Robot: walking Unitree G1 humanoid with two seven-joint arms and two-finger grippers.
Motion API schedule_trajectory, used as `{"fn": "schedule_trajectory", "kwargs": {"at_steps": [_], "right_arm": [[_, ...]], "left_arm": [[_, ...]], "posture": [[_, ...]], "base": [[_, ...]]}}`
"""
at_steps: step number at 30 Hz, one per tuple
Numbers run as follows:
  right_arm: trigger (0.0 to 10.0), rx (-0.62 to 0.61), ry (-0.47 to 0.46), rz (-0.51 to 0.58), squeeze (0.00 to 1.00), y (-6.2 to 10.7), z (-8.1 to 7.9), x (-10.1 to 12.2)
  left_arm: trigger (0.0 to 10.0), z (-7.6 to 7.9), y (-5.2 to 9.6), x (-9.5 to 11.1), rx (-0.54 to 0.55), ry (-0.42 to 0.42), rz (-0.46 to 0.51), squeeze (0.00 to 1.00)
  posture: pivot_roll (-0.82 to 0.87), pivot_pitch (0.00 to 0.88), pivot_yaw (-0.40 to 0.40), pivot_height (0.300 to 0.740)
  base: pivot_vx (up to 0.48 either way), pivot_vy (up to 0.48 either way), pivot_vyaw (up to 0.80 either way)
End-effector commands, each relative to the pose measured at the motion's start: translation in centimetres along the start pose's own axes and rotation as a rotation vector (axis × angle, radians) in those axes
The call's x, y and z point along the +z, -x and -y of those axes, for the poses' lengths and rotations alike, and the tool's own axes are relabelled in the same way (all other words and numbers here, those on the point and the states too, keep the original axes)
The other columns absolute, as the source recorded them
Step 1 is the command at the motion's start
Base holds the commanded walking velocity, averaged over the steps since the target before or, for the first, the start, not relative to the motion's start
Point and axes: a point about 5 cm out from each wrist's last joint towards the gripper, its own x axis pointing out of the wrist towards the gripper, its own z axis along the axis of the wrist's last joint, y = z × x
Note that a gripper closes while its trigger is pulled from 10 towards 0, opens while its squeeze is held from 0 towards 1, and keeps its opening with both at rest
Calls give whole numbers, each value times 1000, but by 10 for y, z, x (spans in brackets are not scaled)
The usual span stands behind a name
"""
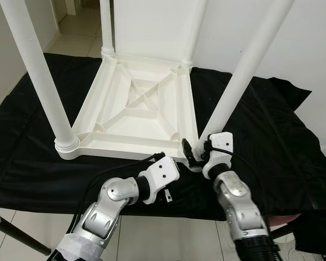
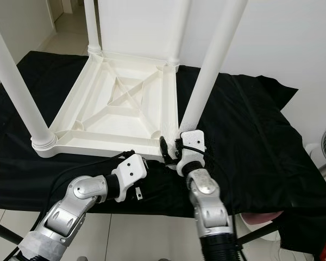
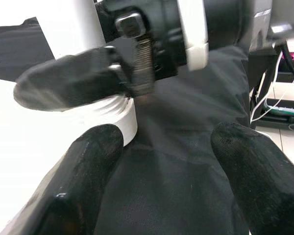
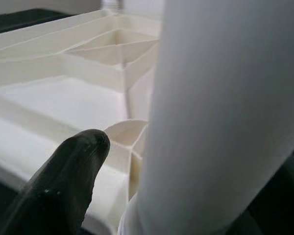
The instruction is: Building children table
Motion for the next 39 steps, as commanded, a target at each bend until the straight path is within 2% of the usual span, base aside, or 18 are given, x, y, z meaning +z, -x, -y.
{"fn": "schedule_trajectory", "kwargs": {"at_steps": [1, 6, 7, 8, 10, 11, 12, 18, 19, 20, 21, 22, 26, 35, 36, 38, 39], "right_arm": [[10000, 75, -6, -11, 0, 1, 4, -3], [10000, 128, 35, -25, 0, 2, 10, -5], [10000, 218, 42, -40, 0, 1, 13, -8], [10000, 218, 42, -40, 0, 1, 13, -8], [10000, 358, 64, -62, 0, -1, 17, -11], [10000, 358, 64, -62, 0, -1, 17, -11], [10000, 410, 88, -68, 0, -3, 19, -12], [9843, 478, 116, -120, 0, -12, 25, -20], [6078, 480, 126, -127, 0, -14, 27, -21], [5176, 483, 132, -135, 0, -15, 29, -23], [5176, 483, 132, -135, 0, -15, 29, -23], [0, 478, 142, -144, 0, -16, 31, -25], [0, 469, 133, -159, 0, -17, 37, -28], [0, 456, 94, -125, 0, -15, 33, -30], [8314, 418, 85, -112, 0, -14, 30, -30], [8314, 418, 85, -112, 0, -14, 30, -30], [10000, 361, 81, -103, 0, -13, 27, -30]], "left_arm": [[10000, -3, -2, 0, 66, 8, 3, 0], [10000, -4, -2, 0, 67, 7, 2, 0], [10000, -4, -1, -2, 64, 4, -4, 0], [10000, -4, -1, -2, 64, 4, -4, 0], [10000, -3, 0, -3, 58, 3, -10, 0], [10000, -3, 0, -3, 58, 3, -10, 0], [10000, -2, -1, -3, 54, 2, -10, 0], [10000, -1, -1, -2, 46, 2, -9, 0], [10000, -1, -1, -2, 45, 2, -9, 0], [10000, -1, -1, -2, 45, 2, -9, 0], [10000, -1, -1, -2, 45, 2, -9, 0], [10000, -1, 0, -2, 46, 1, -11, 0], [10000, -1, 1, -2, 48, 1, -15, 0], [10000, -1, 2, -2, 50, 3, -16, 0], [10000, 0, 2, -2, 49, 3, -16, 0], [10000, 0, 2, -2, 49, 3, -16, 0], [10000, 0, 2, -3, 47, 3, -17, 0]], "posture": [[-26, 12, -115, 740], [-24, 11, -115, 740], [-21, 4, -108, 740], [-21, 4, -108, 740], [-19, 2, -106, 740], [-19, 2, -106, 740], [-16, 2, -104, 740], [-6, 0, -99, 740], [-3, 0, -98, 740], [-3, 0, -98, 740], [-3, 0, -98, 740], [1, 0, -99, 740], [8, 0, -100, 740], [7, 2, -100, 740], [4, 2, -98, 740], [4, 2, -98, 740], [-1, 2, -96, 740]], "base": [[0, 0, 0], [0, 0, 0], [0, 0, 0], [0, 0, 0], [0, 0, 0], [0, 0, 0], [0, 0, 0], [0, 0, 0], [0, 0, 0], [0, 0, 0], [0, 0, 0], [0, 0, 0], [0, 0, 0], [0, 0, 0], [0, 0, 0], [0, 0, 0], [0, 0, 0]]}}
